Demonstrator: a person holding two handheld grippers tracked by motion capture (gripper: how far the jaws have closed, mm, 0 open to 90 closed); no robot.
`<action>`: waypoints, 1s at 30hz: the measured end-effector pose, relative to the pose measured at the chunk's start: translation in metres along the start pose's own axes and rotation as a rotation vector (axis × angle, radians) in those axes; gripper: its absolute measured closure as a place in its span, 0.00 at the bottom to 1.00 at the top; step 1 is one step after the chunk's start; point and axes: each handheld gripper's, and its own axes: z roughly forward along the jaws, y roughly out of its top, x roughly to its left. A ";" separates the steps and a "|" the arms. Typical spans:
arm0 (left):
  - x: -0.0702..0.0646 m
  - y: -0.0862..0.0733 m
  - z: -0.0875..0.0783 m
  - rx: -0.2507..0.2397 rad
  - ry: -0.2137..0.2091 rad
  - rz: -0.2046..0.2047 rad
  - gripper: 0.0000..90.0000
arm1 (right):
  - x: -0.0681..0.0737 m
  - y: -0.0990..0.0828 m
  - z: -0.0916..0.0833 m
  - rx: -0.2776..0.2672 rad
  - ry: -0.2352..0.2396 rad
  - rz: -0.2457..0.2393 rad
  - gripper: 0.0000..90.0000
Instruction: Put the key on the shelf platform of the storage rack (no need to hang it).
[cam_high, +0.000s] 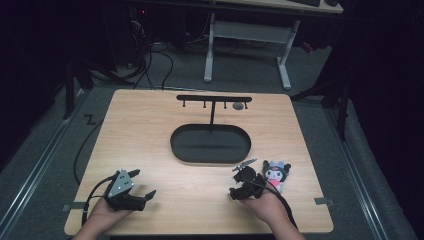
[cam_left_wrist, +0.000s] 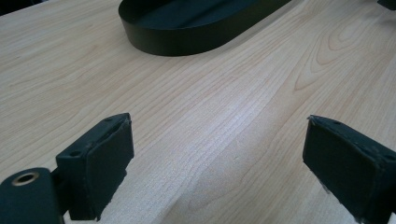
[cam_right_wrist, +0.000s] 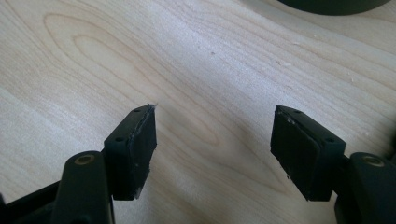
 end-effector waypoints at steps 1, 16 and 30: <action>0.000 0.000 0.000 0.000 0.000 -0.002 0.11 | 0.000 0.001 -0.001 0.008 0.008 0.000 0.35; 0.000 0.000 0.000 0.005 0.001 -0.006 0.11 | -0.015 0.012 -0.023 0.108 0.076 0.055 0.36; -0.001 0.000 0.001 0.004 -0.004 -0.002 0.11 | -0.036 0.008 -0.042 0.140 0.039 0.102 0.37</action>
